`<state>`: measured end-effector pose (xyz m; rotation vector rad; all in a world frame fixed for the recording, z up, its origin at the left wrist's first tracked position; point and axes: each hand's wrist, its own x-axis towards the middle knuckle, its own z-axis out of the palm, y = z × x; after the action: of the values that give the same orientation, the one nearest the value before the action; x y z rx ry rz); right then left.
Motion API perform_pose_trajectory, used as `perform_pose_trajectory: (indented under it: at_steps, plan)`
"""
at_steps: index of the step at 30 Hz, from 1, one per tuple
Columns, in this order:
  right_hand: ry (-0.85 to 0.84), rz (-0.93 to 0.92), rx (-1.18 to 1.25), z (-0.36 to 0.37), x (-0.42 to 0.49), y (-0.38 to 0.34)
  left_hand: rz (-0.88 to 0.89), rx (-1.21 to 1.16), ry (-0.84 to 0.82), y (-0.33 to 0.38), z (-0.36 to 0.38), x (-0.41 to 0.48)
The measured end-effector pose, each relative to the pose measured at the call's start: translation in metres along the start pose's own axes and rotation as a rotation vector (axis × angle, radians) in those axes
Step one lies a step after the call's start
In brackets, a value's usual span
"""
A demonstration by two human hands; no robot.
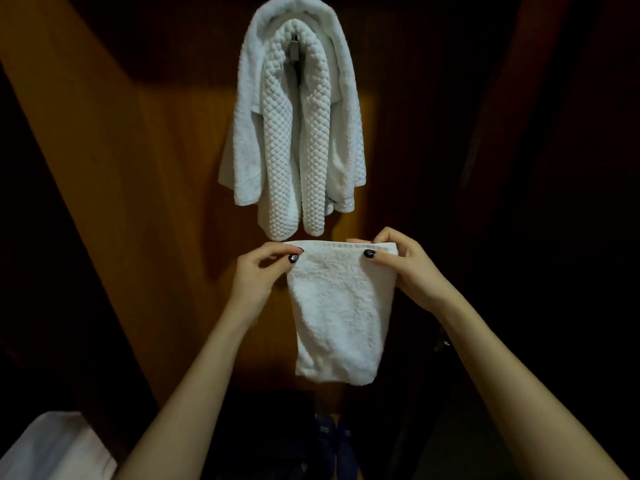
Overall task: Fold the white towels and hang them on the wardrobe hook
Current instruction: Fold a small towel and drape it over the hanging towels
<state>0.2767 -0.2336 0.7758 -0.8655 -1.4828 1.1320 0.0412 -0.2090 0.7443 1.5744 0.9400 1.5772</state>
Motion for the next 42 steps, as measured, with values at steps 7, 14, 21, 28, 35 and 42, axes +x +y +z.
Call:
perform_pose_trajectory:
  at_steps: [7,14,21,28,35,42]
  plan:
    - [0.003,-0.012,0.128,0.004,-0.003,-0.019,-0.015,-0.136,-0.095,0.021,-0.003,0.013]
    - [-0.062,-0.01,0.067,0.007,-0.007,-0.02,-0.138,-0.214,-0.165,0.029,0.004,0.011]
    - [-0.052,-0.12,-0.24,0.024,-0.005,-0.017,-0.211,-0.336,-0.327,0.039,0.019,0.009]
    - [-0.055,-0.167,-0.234,0.026,-0.005,-0.019,-0.161,-0.234,-0.44,0.05,0.025,0.012]
    - [-0.001,-0.152,-0.305,0.024,0.0,-0.012,-0.05,-0.16,-0.463,0.035,0.021,0.004]
    - [0.107,-0.168,-0.339,0.024,0.001,-0.011,0.004,-0.065,-0.379,0.03,0.027,-0.001]
